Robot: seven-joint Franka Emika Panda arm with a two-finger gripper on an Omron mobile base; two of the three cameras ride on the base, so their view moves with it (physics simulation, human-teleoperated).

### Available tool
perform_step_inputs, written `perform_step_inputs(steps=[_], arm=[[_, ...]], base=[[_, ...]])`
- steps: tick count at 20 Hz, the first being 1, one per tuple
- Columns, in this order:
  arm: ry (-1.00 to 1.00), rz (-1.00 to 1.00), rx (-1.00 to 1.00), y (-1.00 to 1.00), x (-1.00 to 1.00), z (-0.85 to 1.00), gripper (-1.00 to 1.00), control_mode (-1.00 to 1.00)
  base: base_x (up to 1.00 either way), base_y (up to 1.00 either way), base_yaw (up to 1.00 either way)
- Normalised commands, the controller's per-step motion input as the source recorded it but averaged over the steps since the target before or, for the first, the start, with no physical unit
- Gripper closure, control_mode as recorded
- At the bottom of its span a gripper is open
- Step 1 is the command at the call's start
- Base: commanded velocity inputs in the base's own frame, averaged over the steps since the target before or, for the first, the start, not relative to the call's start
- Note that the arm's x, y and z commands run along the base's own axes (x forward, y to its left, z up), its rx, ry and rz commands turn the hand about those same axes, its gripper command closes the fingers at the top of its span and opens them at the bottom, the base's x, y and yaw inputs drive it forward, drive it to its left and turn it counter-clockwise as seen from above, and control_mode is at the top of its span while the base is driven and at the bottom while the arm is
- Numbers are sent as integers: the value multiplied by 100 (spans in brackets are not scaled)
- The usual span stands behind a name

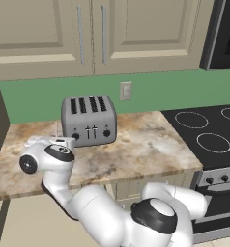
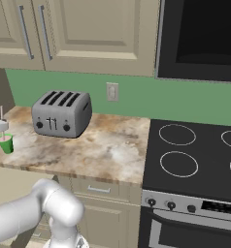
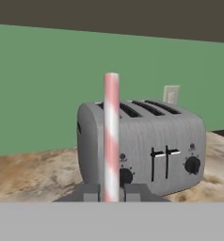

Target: Pick up the straw from the left drawer and put it inside the smoothie cup.

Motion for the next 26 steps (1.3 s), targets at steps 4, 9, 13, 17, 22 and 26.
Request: perform_step_inputs(steps=[4, 9, 13, 17, 22, 26], arm=[[0, 0, 0, 11, 6, -13, 100, -100], [0, 0, 0, 5, 6, -5, 100, -100], [0, 0, 0, 0, 5, 0, 100, -100], [0, 0, 0, 0, 8, -1, 100, -100], [0, 0, 0, 0, 16, -2, 100, -100], [0, 0, 0, 2, 22, -1, 100, -100]], base=[[0, 0, 0], [0, 0, 0], [0, 0, 0], [0, 0, 0], [0, 0, 0], [0, 0, 0]])
